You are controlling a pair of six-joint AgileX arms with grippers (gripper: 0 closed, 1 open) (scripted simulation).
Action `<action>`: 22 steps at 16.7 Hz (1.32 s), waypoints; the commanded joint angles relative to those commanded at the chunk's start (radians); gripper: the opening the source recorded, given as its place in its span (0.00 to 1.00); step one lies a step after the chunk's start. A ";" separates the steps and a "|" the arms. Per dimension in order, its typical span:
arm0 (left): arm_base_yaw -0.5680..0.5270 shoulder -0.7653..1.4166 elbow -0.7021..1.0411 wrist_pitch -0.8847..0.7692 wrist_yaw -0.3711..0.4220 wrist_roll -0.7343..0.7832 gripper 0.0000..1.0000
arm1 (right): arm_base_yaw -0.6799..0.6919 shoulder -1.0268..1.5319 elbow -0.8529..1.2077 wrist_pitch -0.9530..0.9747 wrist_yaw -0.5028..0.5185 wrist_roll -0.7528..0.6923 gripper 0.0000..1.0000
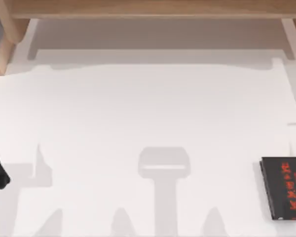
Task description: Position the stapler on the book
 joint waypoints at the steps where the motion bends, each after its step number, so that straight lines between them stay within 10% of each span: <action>1: 0.000 0.000 0.000 0.000 0.000 0.000 1.00 | 0.000 0.000 0.000 0.000 0.000 0.000 1.00; 10: 0.000 0.000 0.000 0.000 0.000 0.000 1.00 | -0.060 0.369 0.369 -0.244 -0.007 -0.072 1.00; 22: 0.000 0.000 0.000 0.000 0.000 0.000 1.00 | -0.272 1.796 1.784 -1.005 -0.020 -0.296 1.00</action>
